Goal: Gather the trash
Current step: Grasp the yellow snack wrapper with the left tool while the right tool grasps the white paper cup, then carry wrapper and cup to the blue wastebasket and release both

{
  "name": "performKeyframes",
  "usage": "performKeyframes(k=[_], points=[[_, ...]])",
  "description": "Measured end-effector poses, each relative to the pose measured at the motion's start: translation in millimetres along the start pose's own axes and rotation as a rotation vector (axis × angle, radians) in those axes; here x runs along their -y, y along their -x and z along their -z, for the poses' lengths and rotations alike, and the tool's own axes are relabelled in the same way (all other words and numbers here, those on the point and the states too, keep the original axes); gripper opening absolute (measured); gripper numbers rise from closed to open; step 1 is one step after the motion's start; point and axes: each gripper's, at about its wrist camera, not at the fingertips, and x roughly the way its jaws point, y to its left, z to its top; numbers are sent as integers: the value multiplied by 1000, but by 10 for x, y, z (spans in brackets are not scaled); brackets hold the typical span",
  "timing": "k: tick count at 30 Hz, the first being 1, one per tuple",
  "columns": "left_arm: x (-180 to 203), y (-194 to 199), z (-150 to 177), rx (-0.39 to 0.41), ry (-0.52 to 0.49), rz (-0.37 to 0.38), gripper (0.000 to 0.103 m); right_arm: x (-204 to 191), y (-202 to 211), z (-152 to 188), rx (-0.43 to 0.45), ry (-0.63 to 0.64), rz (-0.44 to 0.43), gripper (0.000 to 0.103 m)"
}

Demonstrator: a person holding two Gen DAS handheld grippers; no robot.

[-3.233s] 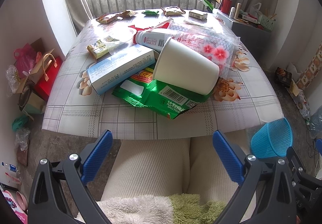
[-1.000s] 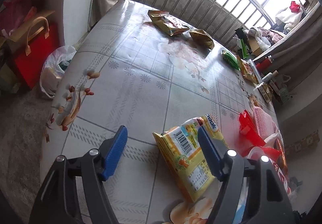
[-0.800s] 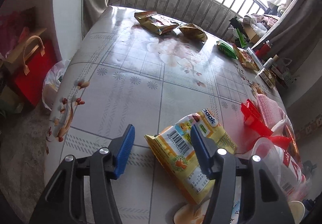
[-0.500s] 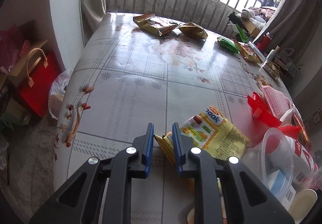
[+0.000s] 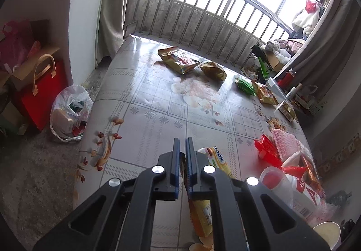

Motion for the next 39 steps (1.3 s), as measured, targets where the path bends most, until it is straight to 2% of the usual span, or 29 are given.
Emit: performKeyframes(k=[7,14,18,23,29,34,39], points=[[159,547,-150,138,-10,30,3,142,230,-70,105,-122,-58,64],[575,1079,-215,243,-81,88,3,321,508,-53,215,-265,-91,64],[942,1308,-203,264,-130,138,3,477,762,52,287,-350,-84,64],[1540,1509,-129,269,-210,249,3,781,1139,348,366,-492,-18,64],[2612,1537,61,208,-358,408,3,1155,1550,965,413,-679,122,64],[3578,1409,386,101,-484,538,3,1411,1847,1585,412,-827,272,64],[4584,1161,851,-32,-617,605,3,1649,2000,2206,387,-979,379,64]])
